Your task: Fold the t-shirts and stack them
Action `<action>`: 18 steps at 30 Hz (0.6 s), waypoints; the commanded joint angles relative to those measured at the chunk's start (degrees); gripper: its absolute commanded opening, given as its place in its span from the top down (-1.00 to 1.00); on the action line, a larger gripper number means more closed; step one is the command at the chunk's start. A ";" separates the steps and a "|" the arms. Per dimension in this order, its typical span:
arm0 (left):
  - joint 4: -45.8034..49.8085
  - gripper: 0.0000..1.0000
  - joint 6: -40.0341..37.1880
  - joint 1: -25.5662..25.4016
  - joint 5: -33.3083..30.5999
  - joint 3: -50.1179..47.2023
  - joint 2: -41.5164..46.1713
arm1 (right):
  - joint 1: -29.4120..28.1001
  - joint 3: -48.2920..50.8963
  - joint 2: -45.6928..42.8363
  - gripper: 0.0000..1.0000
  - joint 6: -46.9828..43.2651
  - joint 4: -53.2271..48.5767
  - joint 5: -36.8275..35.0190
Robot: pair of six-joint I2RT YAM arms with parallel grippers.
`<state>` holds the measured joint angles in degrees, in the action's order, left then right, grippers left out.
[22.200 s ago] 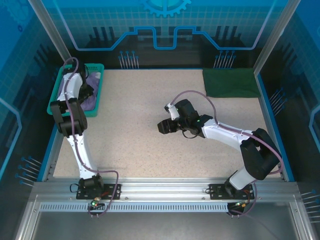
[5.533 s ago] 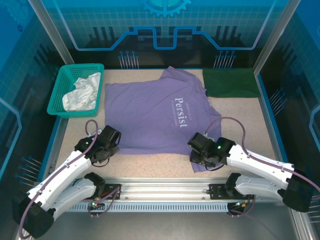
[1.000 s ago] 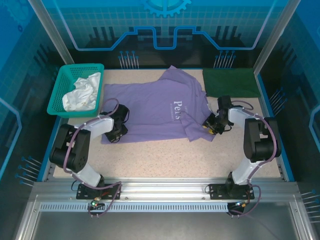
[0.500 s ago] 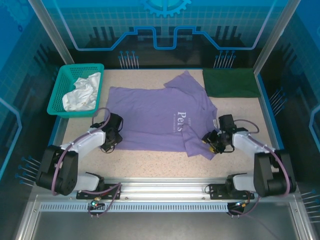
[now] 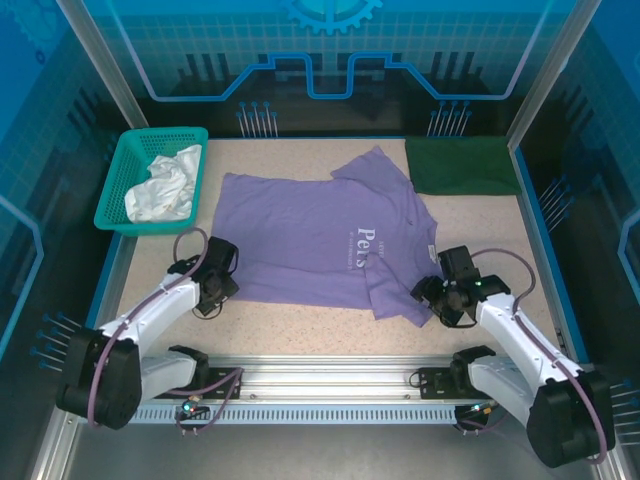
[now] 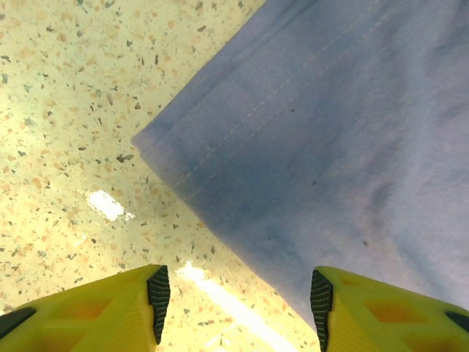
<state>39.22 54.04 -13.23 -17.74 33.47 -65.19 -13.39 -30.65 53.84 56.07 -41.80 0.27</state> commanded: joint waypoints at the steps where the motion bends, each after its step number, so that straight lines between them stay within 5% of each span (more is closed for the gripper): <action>1: 2.48 -0.09 -1.99 -0.87 2.00 4.55 3.55 | -5.12 -5.23 0.05 -0.33 -9.38 -4.07 -3.40; 4: -0.07 0.06 -4.01 -4.12 4.87 6.60 5.07 | -13.51 -6.96 1.36 -0.16 -13.89 -2.00 -1.13; 10: -8.37 0.12 -5.40 -14.10 12.94 9.57 -3.20 | -31.02 -12.33 10.25 0.09 -10.73 -7.30 -9.81; 15: -11.57 0.15 -5.52 -16.82 12.32 11.08 -12.55 | -42.97 -17.82 22.66 0.16 -6.00 -8.42 -16.60; 18: -10.90 0.13 -6.04 -16.82 7.48 11.09 -15.14 | -44.07 -21.83 30.16 0.15 -3.78 -10.99 -19.67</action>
<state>28.67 49.30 -29.87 -7.22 43.27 -79.00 -56.73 -49.41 80.47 48.88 -48.56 -13.15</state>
